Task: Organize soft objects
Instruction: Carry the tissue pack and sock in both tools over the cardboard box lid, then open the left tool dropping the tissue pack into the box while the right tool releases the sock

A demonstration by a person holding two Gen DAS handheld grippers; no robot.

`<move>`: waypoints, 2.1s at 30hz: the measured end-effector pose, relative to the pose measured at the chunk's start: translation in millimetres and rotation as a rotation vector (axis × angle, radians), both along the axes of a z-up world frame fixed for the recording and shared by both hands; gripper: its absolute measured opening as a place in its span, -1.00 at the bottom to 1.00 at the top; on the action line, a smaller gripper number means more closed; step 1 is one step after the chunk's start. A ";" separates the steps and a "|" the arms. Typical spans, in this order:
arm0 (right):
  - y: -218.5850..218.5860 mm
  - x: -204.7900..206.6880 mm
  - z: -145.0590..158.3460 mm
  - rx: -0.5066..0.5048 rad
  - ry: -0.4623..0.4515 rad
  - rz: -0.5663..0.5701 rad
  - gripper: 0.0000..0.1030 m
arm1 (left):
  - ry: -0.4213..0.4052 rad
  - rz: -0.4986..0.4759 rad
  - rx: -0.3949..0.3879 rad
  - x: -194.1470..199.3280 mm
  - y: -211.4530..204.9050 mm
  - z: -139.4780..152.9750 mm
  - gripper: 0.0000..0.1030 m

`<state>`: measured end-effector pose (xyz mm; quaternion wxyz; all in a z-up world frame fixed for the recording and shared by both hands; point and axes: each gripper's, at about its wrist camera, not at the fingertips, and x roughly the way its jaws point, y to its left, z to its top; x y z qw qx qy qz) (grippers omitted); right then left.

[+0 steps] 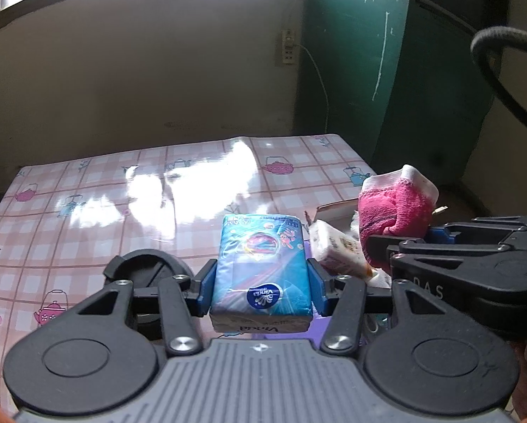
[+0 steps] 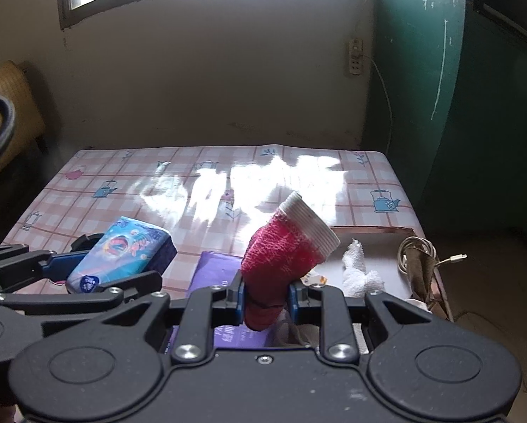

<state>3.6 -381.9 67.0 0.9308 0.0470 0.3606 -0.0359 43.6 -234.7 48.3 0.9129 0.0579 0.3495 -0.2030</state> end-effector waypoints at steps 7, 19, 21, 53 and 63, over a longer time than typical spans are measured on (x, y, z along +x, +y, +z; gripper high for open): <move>-19.3 -2.9 -2.4 -0.003 0.008 -0.022 -0.45 | 0.003 -0.030 -0.006 0.1 -15.1 -2.4 0.03; -58.5 -5.4 -6.8 -0.010 0.020 -0.063 -0.45 | 0.001 -0.087 -0.017 0.8 -49.2 -8.4 0.03; -67.9 -5.3 -7.8 -0.008 0.019 -0.075 -0.45 | 0.000 -0.096 -0.017 1.2 -54.4 -10.3 0.03; -152.8 12.0 -15.3 0.040 -0.002 -0.164 0.37 | 0.040 -0.304 -0.108 21.1 -130.4 -48.9 0.07; -141.2 -20.0 1.5 -0.005 -0.039 -0.193 0.38 | 0.013 -0.245 -0.103 4.6 -119.7 -34.9 0.50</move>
